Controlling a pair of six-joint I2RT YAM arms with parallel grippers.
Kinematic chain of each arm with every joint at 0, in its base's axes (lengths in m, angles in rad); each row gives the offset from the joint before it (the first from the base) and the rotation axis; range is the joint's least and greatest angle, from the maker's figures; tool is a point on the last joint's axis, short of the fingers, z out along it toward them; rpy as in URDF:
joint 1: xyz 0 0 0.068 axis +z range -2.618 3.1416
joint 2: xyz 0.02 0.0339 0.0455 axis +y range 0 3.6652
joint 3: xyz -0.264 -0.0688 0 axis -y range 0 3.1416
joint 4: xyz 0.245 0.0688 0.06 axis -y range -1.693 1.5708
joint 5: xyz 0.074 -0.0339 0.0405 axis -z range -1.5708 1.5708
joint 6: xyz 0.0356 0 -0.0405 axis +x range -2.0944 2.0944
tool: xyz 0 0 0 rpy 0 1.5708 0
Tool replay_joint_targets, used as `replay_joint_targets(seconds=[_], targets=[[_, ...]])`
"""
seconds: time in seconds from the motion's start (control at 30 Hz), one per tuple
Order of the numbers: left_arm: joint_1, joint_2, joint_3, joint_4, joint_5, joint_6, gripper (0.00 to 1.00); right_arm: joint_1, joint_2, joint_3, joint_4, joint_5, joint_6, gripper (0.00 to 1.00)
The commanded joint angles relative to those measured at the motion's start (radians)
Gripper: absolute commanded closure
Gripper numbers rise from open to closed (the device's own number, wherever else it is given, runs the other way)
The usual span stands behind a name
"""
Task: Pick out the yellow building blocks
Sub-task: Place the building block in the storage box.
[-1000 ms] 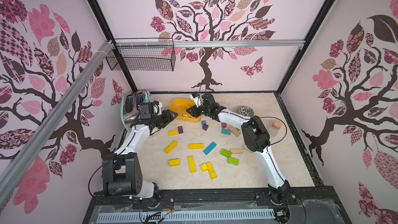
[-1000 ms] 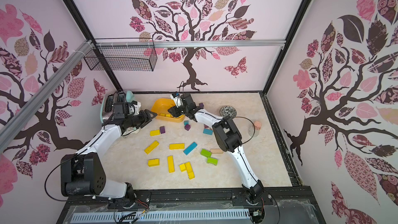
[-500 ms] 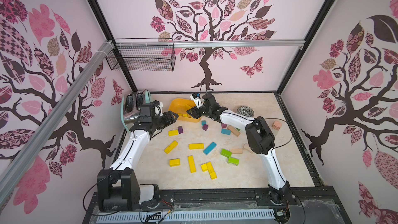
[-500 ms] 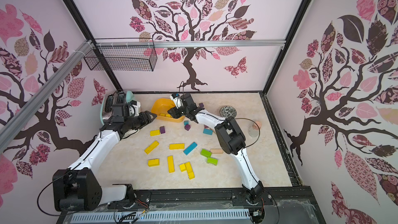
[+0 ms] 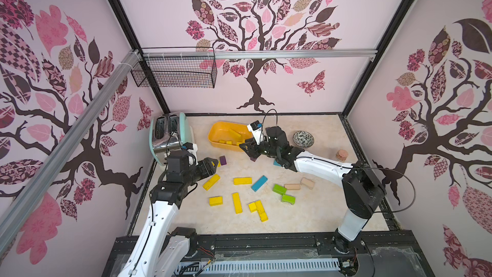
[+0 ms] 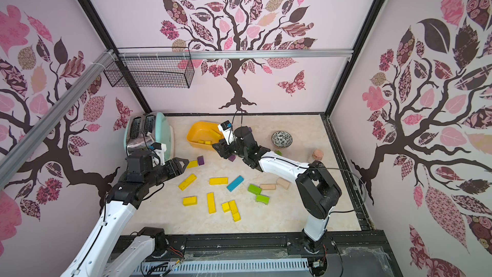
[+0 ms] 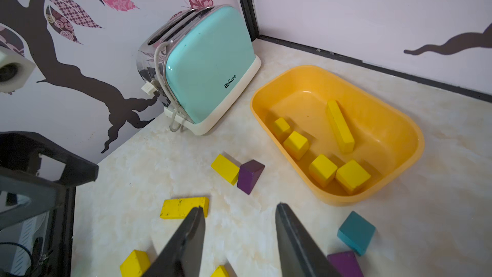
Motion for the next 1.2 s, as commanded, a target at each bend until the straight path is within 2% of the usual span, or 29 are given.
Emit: replay_joint_targets(seconds=[0.0, 0.17, 0.4, 0.7, 1.17], targets=[[-0.002, -0.053, -0.019, -0.078, -0.038, -0.023, 0.35, 0.021, -0.058, -0.054, -0.005, 0.015, 0.018, 0.52], [-0.003, -0.102, -0.029, -0.145, -0.077, -0.011, 0.35, 0.029, -0.117, -0.127, -0.036, 0.001, 0.011, 0.52], [-0.003, -0.13, -0.064, -0.14, -0.099, 0.0, 0.35, 0.029, -0.194, -0.219, -0.045, -0.035, -0.017, 0.52], [-0.003, -0.062, -0.072, -0.107, -0.113, 0.064, 0.35, 0.029, -0.249, -0.325, -0.009, -0.056, -0.073, 0.51], [-0.003, 0.037, -0.077, -0.083, -0.076, 0.07, 0.35, 0.029, -0.217, -0.375, 0.037, -0.091, -0.067, 0.51]])
